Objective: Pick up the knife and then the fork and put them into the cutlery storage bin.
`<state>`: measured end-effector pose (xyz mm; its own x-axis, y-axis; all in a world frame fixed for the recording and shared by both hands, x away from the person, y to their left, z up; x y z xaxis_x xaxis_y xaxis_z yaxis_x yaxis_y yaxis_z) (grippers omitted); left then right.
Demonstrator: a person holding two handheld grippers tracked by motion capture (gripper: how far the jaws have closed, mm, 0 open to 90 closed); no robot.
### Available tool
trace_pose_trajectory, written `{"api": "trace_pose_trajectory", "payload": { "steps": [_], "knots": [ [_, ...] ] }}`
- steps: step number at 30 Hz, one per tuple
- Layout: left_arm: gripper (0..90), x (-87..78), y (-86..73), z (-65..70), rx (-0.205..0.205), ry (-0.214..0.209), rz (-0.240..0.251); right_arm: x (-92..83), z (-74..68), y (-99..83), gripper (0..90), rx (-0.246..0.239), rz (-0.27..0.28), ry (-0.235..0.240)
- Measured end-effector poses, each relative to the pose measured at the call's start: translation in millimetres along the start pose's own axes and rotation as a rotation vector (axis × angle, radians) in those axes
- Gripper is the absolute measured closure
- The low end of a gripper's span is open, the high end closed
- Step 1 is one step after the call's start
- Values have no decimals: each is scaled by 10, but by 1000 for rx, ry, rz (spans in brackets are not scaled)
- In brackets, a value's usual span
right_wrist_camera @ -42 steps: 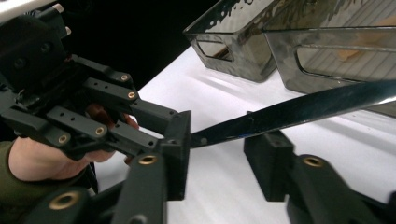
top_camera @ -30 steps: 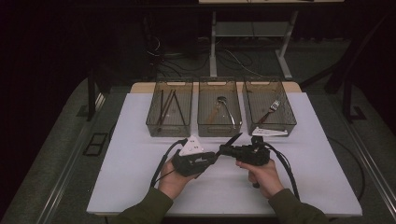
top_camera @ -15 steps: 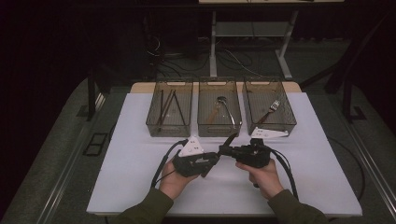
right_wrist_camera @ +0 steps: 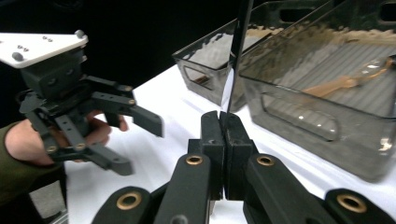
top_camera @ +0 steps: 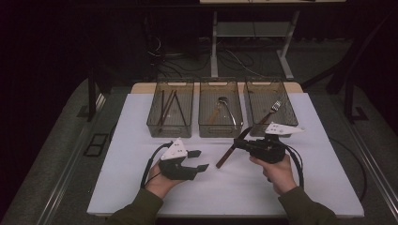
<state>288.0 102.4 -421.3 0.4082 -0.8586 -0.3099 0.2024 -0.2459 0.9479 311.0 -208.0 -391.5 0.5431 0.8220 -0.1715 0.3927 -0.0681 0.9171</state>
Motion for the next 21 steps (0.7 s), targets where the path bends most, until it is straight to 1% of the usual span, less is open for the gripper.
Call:
{"api": "trace_pose_trajectory", "payload": {
  "steps": [4, 7, 9, 10, 12, 15, 16, 19, 21],
  "knots": [
    [323, -125, -84, -55, -27, 10, 12, -61, 43, 39, 896, -2, 4, -24],
    [275, -198, -122, -87, -49, 17, 27, -100, 74, 62, 896, -2, 11, -31],
    [236, -245, -148, -106, -43, 17, 29, -126, 91, 76, 896, -8, 9, -36],
    [204, -264, -165, -108, -55, 19, 24, -141, 99, 85, 896, -7, 10, -37],
    [147, -302, -204, -125, -59, 21, 19, -165, 120, 100, 896, -9, 10, -40],
    [106, -351, -256, -144, -86, 34, 12, -202, 144, 124, 896, -16, 5, -52],
    [92, -364, -278, -146, -89, 37, 4, -216, 154, 133, 896, -17, 3, -58],
    [16, -409, -334, -152, -71, 40, -25, -266, 196, 156, 896, -16, 0, -83],
    [0, -440, -347, -168, -76, 52, -17, -303, 232, 171, 896, -12, 1, -97]
  ]
}}
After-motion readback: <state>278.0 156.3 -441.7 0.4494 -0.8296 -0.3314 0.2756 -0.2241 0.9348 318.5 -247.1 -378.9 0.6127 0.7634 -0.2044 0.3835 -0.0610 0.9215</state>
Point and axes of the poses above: each handheld gripper's, and its own axes: x roughly forward along the jaws, y roughly out of its top, z roughly to its right, the point moved 1 cm from there along x, roughly forward along the jaws, and after that the axes turned 10 degrees about z, right-handed, at the moved point
